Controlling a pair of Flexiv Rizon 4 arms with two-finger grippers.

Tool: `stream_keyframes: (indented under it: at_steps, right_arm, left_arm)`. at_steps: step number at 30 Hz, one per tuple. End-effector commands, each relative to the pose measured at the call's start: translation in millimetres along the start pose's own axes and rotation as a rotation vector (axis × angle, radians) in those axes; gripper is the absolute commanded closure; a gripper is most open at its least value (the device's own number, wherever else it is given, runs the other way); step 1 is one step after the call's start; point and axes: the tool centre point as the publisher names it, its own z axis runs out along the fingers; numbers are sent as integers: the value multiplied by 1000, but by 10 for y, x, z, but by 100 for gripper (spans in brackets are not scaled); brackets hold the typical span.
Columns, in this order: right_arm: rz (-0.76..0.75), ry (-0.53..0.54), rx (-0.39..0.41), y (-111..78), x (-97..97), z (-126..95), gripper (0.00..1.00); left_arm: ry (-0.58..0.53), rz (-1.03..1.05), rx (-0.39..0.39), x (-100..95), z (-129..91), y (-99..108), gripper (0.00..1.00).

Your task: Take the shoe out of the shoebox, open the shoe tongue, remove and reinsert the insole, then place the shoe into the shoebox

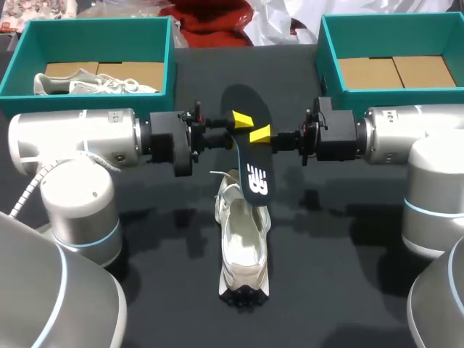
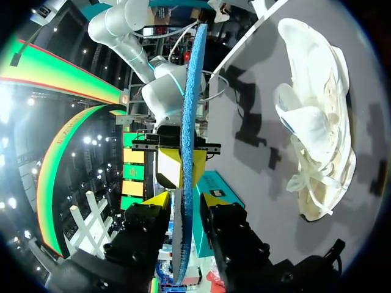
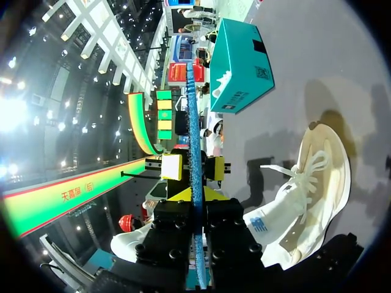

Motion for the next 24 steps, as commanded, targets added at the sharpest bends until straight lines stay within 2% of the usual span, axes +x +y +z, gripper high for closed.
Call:
stream_keyframes:
  at_steps: [1, 7, 8, 14, 15, 16, 17, 18, 24]
  right_arm:
    - [1, -2, -1, -4, -2, 17, 100]
    - [1, -2, -1, -4, -2, 17, 100]
    - [1, -2, -1, -4, -2, 17, 100]
    - [1, -2, -1, -4, -2, 17, 100]
    - [1, -2, -1, -4, -2, 17, 96]
    - [-2, -10, 4, -8, -15, 12, 69]
    - [-5, -14, 5, -17, -26, -4, 16]
    - [-13, -17, 5, -27, -34, -29, 0]
    - [-111, -42, 18, -120, -34, -347, 0]
  left_arm:
    - [0, 4, -5, -2, 44, 13, 73]
    - [5, 8, -6, 10, 62, 29, 92]
    - [8, 9, -4, 13, 68, 31, 98]
    - [14, 17, 0, 19, 77, 30, 100]
    - [14, 18, 1, 19, 71, 28, 100]
    - [14, 18, 5, 11, 50, 19, 100]
    - [13, 18, 7, 3, 31, 7, 100]
    - [13, 20, 9, -4, 8, -7, 100]
    - [23, 20, 0, -26, -177, -43, 100]
